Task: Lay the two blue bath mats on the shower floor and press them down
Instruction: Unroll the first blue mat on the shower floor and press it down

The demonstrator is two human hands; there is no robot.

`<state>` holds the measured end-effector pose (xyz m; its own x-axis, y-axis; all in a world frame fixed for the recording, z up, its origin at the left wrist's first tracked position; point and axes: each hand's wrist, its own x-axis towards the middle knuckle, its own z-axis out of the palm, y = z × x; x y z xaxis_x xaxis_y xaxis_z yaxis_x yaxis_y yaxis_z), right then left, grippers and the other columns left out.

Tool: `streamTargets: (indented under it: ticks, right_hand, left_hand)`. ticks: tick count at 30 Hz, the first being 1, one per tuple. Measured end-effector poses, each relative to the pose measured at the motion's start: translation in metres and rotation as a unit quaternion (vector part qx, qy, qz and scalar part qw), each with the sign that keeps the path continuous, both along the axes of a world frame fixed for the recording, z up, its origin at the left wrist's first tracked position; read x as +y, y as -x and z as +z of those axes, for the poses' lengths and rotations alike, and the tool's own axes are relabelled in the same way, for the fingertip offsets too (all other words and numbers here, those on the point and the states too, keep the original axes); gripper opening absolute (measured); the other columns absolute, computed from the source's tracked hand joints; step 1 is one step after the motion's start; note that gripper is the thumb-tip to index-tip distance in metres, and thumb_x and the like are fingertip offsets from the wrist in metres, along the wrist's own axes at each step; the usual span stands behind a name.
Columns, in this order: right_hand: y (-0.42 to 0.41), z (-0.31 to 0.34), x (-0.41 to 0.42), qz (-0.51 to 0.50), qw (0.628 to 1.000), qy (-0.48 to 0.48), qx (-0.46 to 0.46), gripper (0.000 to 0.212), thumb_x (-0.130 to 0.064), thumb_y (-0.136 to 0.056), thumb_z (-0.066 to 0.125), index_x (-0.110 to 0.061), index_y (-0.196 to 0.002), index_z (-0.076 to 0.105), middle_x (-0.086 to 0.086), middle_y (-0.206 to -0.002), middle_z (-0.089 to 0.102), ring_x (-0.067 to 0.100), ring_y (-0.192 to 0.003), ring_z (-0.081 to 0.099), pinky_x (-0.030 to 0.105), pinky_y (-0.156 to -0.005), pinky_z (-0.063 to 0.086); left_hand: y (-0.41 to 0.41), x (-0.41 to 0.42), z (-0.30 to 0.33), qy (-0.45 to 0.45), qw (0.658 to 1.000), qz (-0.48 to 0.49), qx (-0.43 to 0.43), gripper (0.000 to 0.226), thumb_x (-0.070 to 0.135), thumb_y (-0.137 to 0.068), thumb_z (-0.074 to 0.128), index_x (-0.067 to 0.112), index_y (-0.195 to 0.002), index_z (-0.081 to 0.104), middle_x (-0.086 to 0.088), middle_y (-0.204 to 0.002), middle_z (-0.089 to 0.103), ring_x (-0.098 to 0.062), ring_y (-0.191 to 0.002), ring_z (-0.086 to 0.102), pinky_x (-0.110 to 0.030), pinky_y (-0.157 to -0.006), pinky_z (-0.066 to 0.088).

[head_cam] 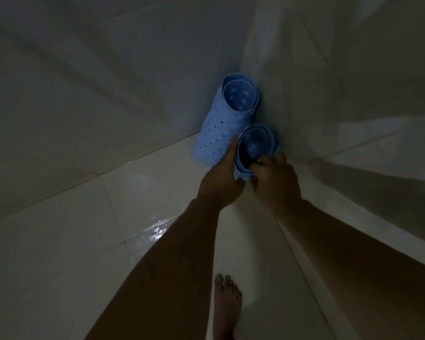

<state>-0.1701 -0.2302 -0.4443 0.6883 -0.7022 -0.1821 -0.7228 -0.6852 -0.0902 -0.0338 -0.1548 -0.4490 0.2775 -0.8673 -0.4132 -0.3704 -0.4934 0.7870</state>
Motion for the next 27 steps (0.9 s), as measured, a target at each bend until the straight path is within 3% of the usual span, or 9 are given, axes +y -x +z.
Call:
streamTargets:
  ticks: [3,7,11,14,16,18,20,22,27]
  right_hand:
    - [0.008,0.007,0.003,0.046,0.999,-0.005,-0.009,0.018,-0.016,-0.079,0.073,-0.021,-0.097,0.075,0.002,-0.103,0.068,0.036,-0.098,0.056,0.036,-0.064,0.046]
    - [0.018,0.032,0.027,0.084,0.996,-0.017,-0.004,0.026,-0.02,-0.074,0.079,-0.024,-0.099,0.074,0.0,-0.102,0.067,0.031,-0.091,0.058,0.035,-0.068,0.045]
    - [0.004,0.073,0.072,0.127,0.991,-0.037,-0.013,0.034,-0.023,-0.062,0.086,-0.029,-0.094,0.076,-0.002,-0.099,0.069,0.027,-0.084,0.064,0.036,-0.065,0.052]
    - [-0.009,0.129,0.121,0.15,0.986,-0.065,-0.021,0.031,-0.022,-0.062,0.086,-0.028,-0.09,0.076,-0.003,-0.1,0.07,0.026,-0.086,0.067,0.035,-0.064,0.055]
    - [-0.016,0.176,0.158,0.163,0.982,-0.086,-0.041,0.032,-0.018,-0.065,0.085,-0.026,-0.094,0.075,-0.001,-0.105,0.069,0.026,-0.09,0.066,0.036,-0.065,0.057]
    - [-0.027,0.229,0.193,0.168,0.978,-0.106,-0.07,0.039,-0.015,-0.064,0.088,-0.026,-0.096,0.069,0.002,-0.102,0.069,0.025,-0.083,0.067,0.035,-0.059,0.058]
    - [-0.037,0.286,0.227,0.156,0.978,-0.113,-0.076,0.031,-0.014,-0.078,0.078,-0.023,-0.105,0.067,0.007,-0.116,0.064,0.03,-0.093,0.066,0.039,-0.07,0.057]
    - [-0.042,0.356,0.272,0.161,0.98,-0.092,-0.073,0.022,-0.019,-0.092,0.064,-0.02,-0.113,0.07,0.007,-0.132,0.055,0.031,-0.111,0.057,0.042,-0.088,0.052]
    - [-0.053,0.479,0.361,0.186,0.972,-0.036,-0.14,0.022,-0.023,-0.092,0.063,-0.021,-0.112,0.072,0.007,-0.123,0.059,0.029,-0.104,0.06,0.045,-0.081,0.055]
  left_hand:
    - [0.006,0.017,0.002,-0.008,0.999,0.051,0.012,0.081,0.012,-0.095,0.064,0.034,-0.159,0.021,0.001,-0.148,0.055,-0.014,-0.126,0.055,-0.027,-0.097,0.045]
    - [0.001,0.05,0.025,-0.036,0.997,0.049,0.046,0.071,0.01,-0.09,0.066,0.034,-0.152,0.038,0.005,-0.143,0.058,-0.019,-0.122,0.061,-0.039,-0.103,0.053]
    - [-0.015,0.099,0.077,-0.064,0.996,0.053,0.043,0.064,0.014,-0.085,0.074,0.026,-0.14,0.045,0.013,-0.125,0.055,-0.004,-0.107,0.053,-0.019,-0.082,0.049]
    - [-0.034,0.154,0.139,-0.084,0.994,0.041,0.065,0.093,0.027,-0.077,0.084,0.036,-0.147,0.023,0.012,-0.127,0.06,-0.015,-0.105,0.067,-0.035,-0.087,0.058]
    - [-0.048,0.193,0.191,-0.088,0.995,0.015,0.046,0.124,0.036,-0.07,0.089,0.039,-0.158,0.002,0.018,-0.122,0.056,-0.017,-0.109,0.069,-0.034,-0.091,0.054]
    - [-0.063,0.232,0.241,-0.077,0.997,-0.006,0.014,0.135,0.051,-0.057,0.091,0.038,-0.16,0.005,0.015,-0.134,0.057,-0.014,-0.122,0.061,-0.035,-0.1,0.051]
    - [-0.075,0.272,0.293,-0.063,0.998,-0.011,-0.015,0.12,0.057,-0.051,0.091,0.038,-0.152,0.03,0.008,-0.139,0.059,-0.016,-0.124,0.059,-0.043,-0.103,0.052]
    - [-0.081,0.322,0.359,-0.044,0.996,-0.008,-0.077,0.097,0.058,-0.051,0.093,0.031,-0.133,0.048,0.007,-0.126,0.062,-0.017,-0.114,0.061,-0.042,-0.095,0.055]
    - [-0.08,0.417,0.501,-0.023,0.984,0.019,-0.175,0.055,0.041,-0.067,0.088,0.022,-0.101,0.05,0.0,-0.094,0.064,-0.025,-0.084,0.062,-0.034,-0.068,0.048]
